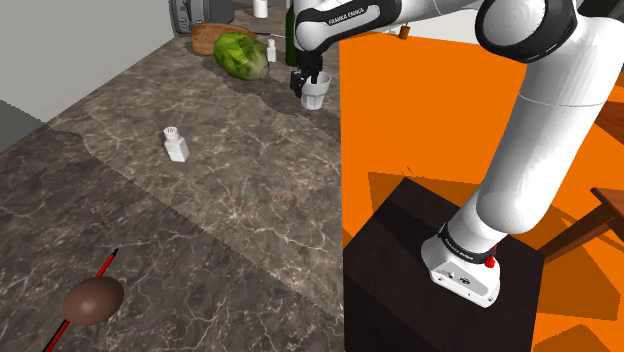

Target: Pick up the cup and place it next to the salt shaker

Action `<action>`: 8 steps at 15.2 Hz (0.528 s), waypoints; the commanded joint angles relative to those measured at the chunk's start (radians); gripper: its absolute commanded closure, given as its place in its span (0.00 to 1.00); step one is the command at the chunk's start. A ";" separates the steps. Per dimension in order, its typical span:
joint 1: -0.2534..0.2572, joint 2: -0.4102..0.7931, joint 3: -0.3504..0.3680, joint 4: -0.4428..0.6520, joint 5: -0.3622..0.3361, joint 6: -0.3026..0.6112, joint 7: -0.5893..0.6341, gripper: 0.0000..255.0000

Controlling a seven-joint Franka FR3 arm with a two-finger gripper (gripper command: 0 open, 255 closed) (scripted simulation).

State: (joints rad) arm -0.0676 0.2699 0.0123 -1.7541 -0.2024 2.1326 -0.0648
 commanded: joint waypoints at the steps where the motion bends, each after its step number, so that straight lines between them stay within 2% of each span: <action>1: 0.000 0.000 0.000 0.000 0.000 0.000 0.000 0.00; 2: 0.000 0.000 0.000 0.000 0.000 0.000 0.000 1.00; 8: 0.000 0.000 0.000 0.000 0.000 0.000 0.000 1.00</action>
State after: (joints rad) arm -0.0676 0.2695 0.0123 -1.7532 -0.2024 2.1324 -0.0649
